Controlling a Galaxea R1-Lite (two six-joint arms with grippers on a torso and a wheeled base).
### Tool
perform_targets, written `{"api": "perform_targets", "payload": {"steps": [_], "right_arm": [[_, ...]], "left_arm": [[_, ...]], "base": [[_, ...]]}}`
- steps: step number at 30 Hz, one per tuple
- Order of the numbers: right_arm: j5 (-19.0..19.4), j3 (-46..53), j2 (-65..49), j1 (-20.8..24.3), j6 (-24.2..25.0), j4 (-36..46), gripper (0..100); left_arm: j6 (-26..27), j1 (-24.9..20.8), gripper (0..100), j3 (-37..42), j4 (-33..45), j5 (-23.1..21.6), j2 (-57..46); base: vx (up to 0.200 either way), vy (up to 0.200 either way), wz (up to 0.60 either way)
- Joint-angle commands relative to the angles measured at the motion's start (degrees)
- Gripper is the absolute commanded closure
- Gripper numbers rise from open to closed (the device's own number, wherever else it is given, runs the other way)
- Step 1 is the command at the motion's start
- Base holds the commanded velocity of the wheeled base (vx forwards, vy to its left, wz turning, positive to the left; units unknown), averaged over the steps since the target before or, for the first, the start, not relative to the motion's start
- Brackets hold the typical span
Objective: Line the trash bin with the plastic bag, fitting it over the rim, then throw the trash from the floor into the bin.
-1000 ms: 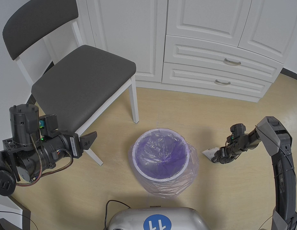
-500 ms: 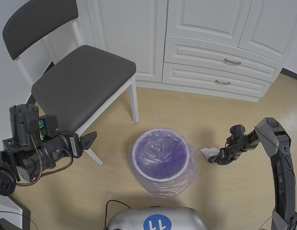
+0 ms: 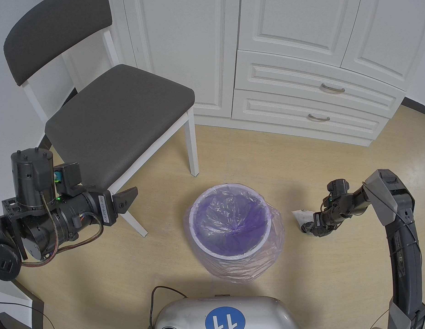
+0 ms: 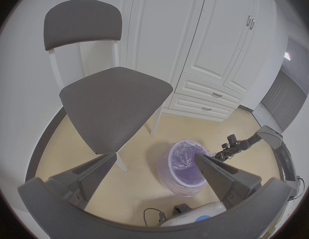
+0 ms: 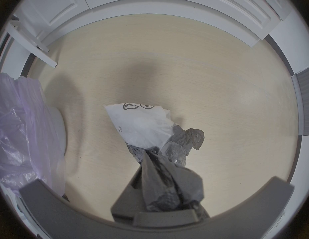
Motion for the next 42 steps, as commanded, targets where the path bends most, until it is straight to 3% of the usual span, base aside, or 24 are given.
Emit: {"api": "perform_targets", "payload": {"steps": [1, 4, 12, 21, 24, 28, 29, 33, 42], "right_arm": [[0.2, -0.7, 0.5, 0.5, 2.9, 0.4, 100], [0.4, -1.7, 1.3, 2.0, 5.6, 0.5, 100], [0.1, -0.9, 0.1, 2.2, 3.2, 2.4, 100], [-0.3, 19.0, -22.8, 3.5, 1.6, 0.7, 100], [0.2, 32.5, -36.2, 4.7, 0.7, -5.6, 100], [0.1, 38.3, -44.4, 5.0, -4.4, -9.8, 100], [-0.1, 41.0, -50.8, 5.0, -8.4, -10.2, 100], [-0.1, 43.0, -62.4, 5.6, -16.4, -9.5, 100], [-0.6, 40.7, -70.8, 6.8, -32.7, -7.8, 100]], "left_arm": [[0.0, 0.0, 0, 0.2, 0.0, 0.0, -0.3], [0.1, -0.1, 0, 0.3, 0.0, 0.1, -0.4], [0.0, -1.5, 0, 0.9, 0.0, 0.3, -3.2], [0.0, -3.3, 0, 0.6, 0.1, 0.3, -7.2], [0.1, -3.7, 0, 0.5, 0.2, 0.2, -9.4], [2.2, -3.8, 0, 0.7, 0.1, 0.2, -10.8], [3.7, -3.8, 0, 0.9, 0.1, 0.2, -11.7], [4.3, -3.8, 0, 0.9, 0.1, 0.2, -13.3], [4.4, -2.8, 0, 0.6, 0.1, 0.1, -13.5]], "base": [[0.0, 0.0, 0.0], [0.0, 0.0, 0.0], [0.0, 0.0, 0.0], [0.0, 0.0, 0.0], [0.0, 0.0, 0.0], [0.0, 0.0, 0.0], [0.0, 0.0, 0.0], [0.0, 0.0, 0.0], [0.0, 0.0, 0.0]]}}
